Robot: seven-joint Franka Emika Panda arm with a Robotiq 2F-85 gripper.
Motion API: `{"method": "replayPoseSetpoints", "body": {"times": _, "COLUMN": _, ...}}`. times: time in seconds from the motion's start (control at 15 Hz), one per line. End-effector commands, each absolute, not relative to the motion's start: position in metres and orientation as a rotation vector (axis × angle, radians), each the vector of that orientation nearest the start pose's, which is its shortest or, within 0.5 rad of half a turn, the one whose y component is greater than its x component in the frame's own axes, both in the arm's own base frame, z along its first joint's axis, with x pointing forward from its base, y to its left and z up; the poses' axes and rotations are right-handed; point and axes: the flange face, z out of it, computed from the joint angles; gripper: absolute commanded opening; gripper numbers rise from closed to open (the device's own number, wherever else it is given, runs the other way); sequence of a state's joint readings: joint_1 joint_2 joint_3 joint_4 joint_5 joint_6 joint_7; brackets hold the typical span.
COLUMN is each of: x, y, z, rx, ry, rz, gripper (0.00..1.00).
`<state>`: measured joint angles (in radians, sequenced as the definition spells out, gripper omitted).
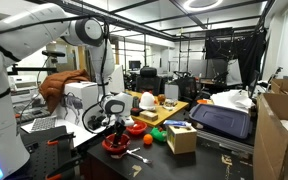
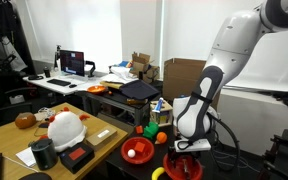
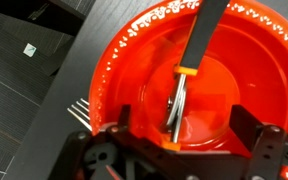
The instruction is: Remove the pliers from the red bowl
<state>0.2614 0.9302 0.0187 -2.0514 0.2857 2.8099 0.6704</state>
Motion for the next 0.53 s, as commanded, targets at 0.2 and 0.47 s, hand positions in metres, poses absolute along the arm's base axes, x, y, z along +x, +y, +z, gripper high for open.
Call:
{"method": "replayPoseSetpoints", "body": {"times": 0.2, "x": 0.4906, "y": 0.1323, "z": -0.0346, "rx": -2.937, "ry": 1.041, "rz": 0.332, "gripper": 1.00}}
{"method": "replayPoseSetpoints", "body": {"times": 0.47, "x": 0.4880, "y": 0.1322, "z": -0.0390, "rx": -2.934, "ry": 1.042, "rz": 0.340, "gripper": 0.66}}
